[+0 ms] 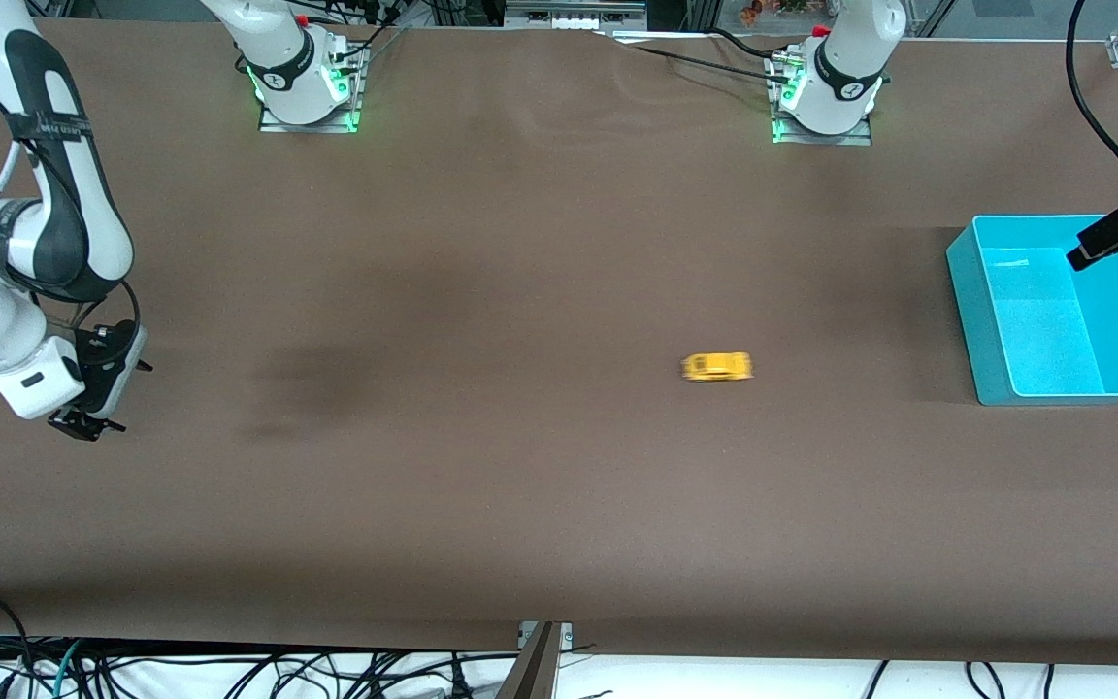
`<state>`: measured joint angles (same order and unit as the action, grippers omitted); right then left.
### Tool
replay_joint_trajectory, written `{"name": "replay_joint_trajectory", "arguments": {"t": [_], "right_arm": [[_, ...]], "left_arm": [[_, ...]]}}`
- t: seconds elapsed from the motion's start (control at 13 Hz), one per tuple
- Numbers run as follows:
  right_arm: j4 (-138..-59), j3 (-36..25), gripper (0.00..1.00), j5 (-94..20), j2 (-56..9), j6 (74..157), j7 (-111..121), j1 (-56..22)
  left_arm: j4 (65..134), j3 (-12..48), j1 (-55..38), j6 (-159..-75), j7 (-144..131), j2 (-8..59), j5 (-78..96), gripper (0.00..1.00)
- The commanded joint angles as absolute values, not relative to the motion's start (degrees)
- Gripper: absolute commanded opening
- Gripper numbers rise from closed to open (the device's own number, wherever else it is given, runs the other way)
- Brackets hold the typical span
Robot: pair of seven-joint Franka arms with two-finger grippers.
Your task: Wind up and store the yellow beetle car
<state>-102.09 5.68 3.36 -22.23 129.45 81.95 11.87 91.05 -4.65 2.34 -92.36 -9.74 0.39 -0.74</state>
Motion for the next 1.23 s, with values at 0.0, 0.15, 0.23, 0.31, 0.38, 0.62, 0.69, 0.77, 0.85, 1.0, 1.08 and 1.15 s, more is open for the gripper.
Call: {"name": "replay_joint_trajectory", "arguments": {"t": [0.0,0.15,0.23,0.31,0.38,0.62,0.69,0.77,0.85,1.0,1.08,1.15], "right_arm": [[-97.9,7.6,1.0,3.2,-20.6,120.8,68.0,12.3],[-93.5,9.8,1.0,3.3,-20.6,114.6,57.0,12.3],[-92.1,10.4,1.0,3.3,-20.6,112.8,52.0,12.3],[-91.0,10.6,1.0,3.3,-20.6,111.2,47.4,12.2],[-89.7,10.9,1.0,3.3,-20.6,109.4,43.2,12.3],[-84.8,13.5,1.0,3.3,-20.4,103.9,29.1,11.9],[-82.7,14.6,1.0,3.3,-20.4,101.1,23.6,11.9],[-81.0,15.1,1.0,3.3,-20.4,98.8,20.2,11.9],[-80.3,15.3,1.0,3.2,-20.4,96.5,18.5,11.9],[-77.7,15.6,1.0,3.3,-20.4,94.4,16.7,11.9],[-74.7,15.6,1.0,3.9,-20.2,91.6,16.6,11.6],[-72.2,15.4,1.0,4.0,-20.2,89.2,17.0,11.6]], "left_arm": [[88.7,-4.5,2.1,-92.5,-9.6,2.6,-4.6,1.0],[85.2,-4.7,2.4,-92.4,-9.8,5.3,-4.9,1.0],[84.9,-4.7,2.5,-92.4,-9.8,6.1,-4.8,1.0],[84.9,-4.7,2.5,-92.4,-9.8,6.5,-4.9,1.0],[84.9,-4.7,2.8,-92.4,-9.7,6.9,-4.8,1.0],[84.9,-4.7,3.1,-92.4,-9.7,8.0,-4.8,1.0],[84.9,-4.7,3.0,-92.4,-9.7,8.4,-4.8,1.0],[84.9,-4.7,2.9,-92.4,-9.8,9.9,-4.8,1.0],[84.2,-4.7,3.0,-92.2,-9.8,11.4,-4.5,1.0],[84.4,-4.7,4.0,-92.2,-9.8,12.4,-4.5,1.0],[84.0,-4.6,6.4,-92.1,-9.7,14.0,-2.9,1.0],[84.5,-4.6,8.0,-91.9,-9.7,15.5,-0.4,1.0]]}}
